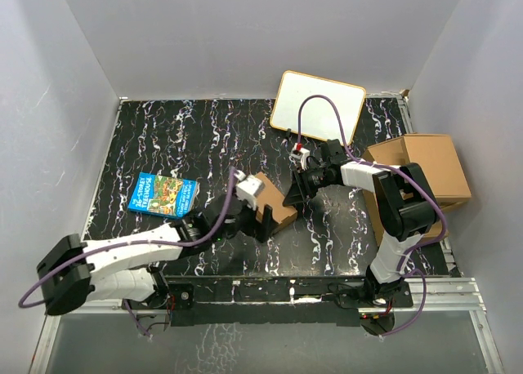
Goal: Fold the paper box
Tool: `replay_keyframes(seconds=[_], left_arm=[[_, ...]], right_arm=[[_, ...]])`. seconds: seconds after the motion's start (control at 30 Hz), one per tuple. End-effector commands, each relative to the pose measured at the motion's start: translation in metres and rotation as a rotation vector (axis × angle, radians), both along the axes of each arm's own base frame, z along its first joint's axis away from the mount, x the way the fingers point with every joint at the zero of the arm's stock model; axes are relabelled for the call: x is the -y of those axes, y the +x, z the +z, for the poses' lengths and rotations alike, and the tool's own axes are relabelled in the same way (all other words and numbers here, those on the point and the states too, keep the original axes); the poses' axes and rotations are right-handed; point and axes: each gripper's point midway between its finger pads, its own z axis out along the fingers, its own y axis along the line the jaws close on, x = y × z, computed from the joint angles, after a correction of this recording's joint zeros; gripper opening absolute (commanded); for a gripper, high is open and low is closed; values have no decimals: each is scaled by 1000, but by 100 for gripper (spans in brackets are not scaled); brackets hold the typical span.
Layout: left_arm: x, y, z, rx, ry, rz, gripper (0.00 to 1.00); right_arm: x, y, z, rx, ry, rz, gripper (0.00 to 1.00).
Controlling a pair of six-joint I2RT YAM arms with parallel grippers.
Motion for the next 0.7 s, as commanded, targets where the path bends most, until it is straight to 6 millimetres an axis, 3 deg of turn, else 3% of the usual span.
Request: replay_keyframes(seconds=[0.0,0.03,0.1,0.27,0.5,0.67], left_arm=[[-27,20,39,-115,-194,211,90],[-36,26,43,-135,-244,258,96],[-54,37,45,-179,-334,342,97],[-91,62,24,-333,-467,513,97],[-108,90,-17,-481,-481,722,97],[-107,107,-35,-540,-516,747,97]], right_arm=[[7,12,-22,51,-96,-14,42],[7,12,-22,51,-95,-14,42],[7,12,-22,51,-93,-11,42],[7,12,-22,51,-93,-10,42],[7,12,-22,53,-94,-9,42],[7,11,-23,51,-96,-6,42]])
